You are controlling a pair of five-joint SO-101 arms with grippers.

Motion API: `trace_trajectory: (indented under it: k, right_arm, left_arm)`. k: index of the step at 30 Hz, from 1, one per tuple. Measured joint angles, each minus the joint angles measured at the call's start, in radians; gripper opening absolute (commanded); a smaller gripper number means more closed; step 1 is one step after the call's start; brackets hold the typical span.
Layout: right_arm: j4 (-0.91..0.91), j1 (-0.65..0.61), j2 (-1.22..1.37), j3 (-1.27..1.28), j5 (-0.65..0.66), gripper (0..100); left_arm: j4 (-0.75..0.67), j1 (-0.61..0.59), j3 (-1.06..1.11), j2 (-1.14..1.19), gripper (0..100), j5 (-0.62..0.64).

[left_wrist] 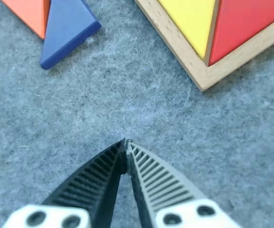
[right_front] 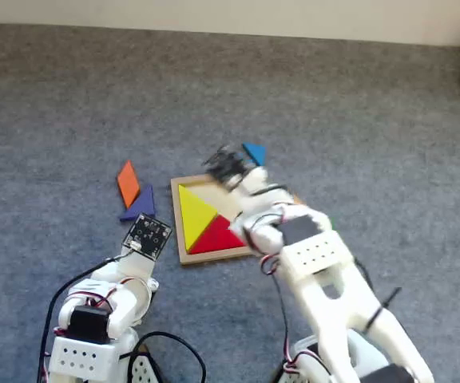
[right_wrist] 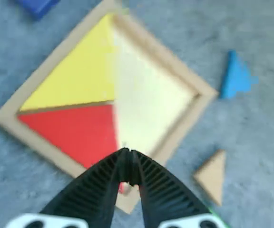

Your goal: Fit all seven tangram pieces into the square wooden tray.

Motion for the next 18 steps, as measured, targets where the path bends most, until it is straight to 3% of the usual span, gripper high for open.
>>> trace_trajectory:
  k: [7,18]
  right_arm:
    - [0.000,0.138,0.008,0.000,-0.147,20.7]
    - [0.000,0.160,0.284,-0.265,-0.319,21.3]
  left_arm:
    - [0.000,0.000,0.000,0.000,1,0.000]
    - [0.000,0.000,0.000,0.000,1,0.000]
